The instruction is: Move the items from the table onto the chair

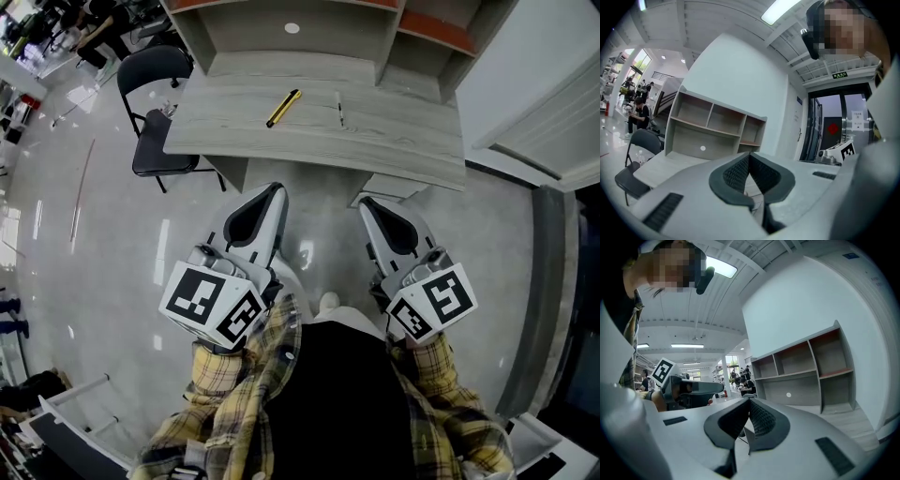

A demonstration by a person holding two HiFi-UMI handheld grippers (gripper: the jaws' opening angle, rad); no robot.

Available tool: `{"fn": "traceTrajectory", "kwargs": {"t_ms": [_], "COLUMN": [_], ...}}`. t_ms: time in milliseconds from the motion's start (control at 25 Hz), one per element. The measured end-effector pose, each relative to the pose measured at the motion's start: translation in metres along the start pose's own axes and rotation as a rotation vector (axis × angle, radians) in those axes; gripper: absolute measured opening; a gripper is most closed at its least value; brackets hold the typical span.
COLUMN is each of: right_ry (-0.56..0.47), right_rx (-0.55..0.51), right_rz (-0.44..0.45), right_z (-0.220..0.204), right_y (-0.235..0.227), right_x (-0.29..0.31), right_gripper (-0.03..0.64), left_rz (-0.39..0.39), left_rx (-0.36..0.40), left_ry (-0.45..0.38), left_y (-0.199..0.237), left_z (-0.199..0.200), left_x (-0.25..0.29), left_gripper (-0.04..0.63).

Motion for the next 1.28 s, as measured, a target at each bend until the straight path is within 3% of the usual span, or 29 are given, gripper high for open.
{"fn": "traceTrajectory", "kwargs": {"t_ms": [440, 720, 1000, 1280], "right_ry": [0.001, 0.014, 0.070, 0.085], "right_rx": [0.053, 0.082, 0.132, 0.130], "right_rz": [-0.124, -0.210, -0.242, -0.225], "right_z": [0.011, 0.009, -0.004, -0.001], "right_y": [-0.023, -0.035, -0.052, -0.098], "right_x": [0.153, 0.230, 0.264, 0.269], "right_gripper": [0.018, 0.018, 0.018, 0.018], "left_rz": [-0.084, -0.162, -0.210, -0.180], "left_rx": [0.038, 0.045, 0.060, 0.083], "left_ry": [0.073, 0.147, 0.251, 0.348], "left_y": [0.153, 0.228, 0.254, 0.257], "left_z": [0.060, 0.075, 0.057, 0.024], "left_x": [0.066, 0.104, 0.149, 0.204], "left_gripper": [0.005, 0.005, 0.005, 0.005]}}
Point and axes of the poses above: the fingertips, and each gripper's own axes: x forward along the fingers, y to its left, z out of its top, the point moved 5 cm from there along -x, backward along the fingers, and after that the axes turned 2 degrees about -x, right-handed, at the moved point
